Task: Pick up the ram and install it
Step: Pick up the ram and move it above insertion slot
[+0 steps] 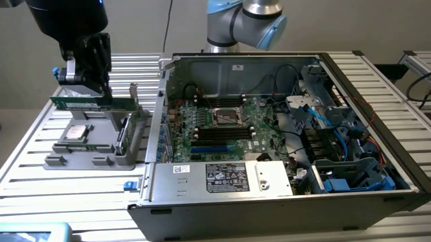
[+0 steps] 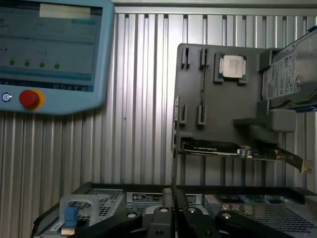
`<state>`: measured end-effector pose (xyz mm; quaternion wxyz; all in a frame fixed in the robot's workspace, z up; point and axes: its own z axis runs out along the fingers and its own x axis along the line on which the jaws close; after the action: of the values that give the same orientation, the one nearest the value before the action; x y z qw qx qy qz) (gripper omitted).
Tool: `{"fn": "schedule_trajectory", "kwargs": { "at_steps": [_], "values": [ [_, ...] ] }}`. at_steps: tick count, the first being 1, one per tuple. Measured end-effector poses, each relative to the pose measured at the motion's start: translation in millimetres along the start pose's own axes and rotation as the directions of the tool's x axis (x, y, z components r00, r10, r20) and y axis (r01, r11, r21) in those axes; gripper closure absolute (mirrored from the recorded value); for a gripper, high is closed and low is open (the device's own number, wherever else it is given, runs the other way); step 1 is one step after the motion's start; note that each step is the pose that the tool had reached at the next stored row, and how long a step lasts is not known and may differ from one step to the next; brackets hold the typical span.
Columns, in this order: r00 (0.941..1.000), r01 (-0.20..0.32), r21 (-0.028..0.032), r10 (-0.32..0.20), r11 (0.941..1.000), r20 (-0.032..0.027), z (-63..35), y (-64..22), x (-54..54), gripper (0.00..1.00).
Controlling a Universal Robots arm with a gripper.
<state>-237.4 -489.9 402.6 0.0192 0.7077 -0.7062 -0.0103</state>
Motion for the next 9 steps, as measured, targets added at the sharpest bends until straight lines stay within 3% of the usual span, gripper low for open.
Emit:
{"fn": "schedule_trajectory", "kwargs": {
  "at_steps": [9],
  "values": [
    [1.0000,0.005,-0.0013,-0.005,1.0000,-0.0002,-6.6,-40.6,0.2,0.87]
  ]
}}
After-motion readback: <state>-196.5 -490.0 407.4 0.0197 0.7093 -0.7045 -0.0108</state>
